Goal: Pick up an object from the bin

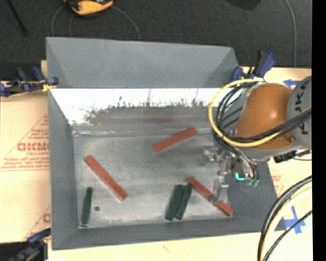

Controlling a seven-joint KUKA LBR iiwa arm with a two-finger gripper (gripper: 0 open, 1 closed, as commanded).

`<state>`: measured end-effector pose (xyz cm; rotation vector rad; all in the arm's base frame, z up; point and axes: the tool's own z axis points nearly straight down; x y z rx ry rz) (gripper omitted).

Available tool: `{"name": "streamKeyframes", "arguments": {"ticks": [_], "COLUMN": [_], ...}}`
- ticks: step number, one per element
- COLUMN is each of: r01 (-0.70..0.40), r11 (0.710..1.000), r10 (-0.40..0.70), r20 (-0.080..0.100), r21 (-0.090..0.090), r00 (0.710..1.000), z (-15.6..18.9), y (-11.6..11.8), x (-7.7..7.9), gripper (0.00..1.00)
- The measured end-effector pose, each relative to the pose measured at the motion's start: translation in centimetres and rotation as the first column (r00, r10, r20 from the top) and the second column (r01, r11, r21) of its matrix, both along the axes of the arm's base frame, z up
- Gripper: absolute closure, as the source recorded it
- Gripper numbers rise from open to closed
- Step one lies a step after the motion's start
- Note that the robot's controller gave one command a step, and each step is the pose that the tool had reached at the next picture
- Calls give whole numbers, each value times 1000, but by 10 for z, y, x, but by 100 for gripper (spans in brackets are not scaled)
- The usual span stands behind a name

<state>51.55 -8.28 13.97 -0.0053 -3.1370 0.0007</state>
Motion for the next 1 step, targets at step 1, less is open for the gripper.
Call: {"name": "streamKeyframes", "arguments": {"ticks": [1], "r01": [-3], "r11": [1000], "r10": [3], "r20": [8], "r21": [-1], "r00": [1000], "z": [4], "y": [0], "x": [2], "gripper": [0]}}
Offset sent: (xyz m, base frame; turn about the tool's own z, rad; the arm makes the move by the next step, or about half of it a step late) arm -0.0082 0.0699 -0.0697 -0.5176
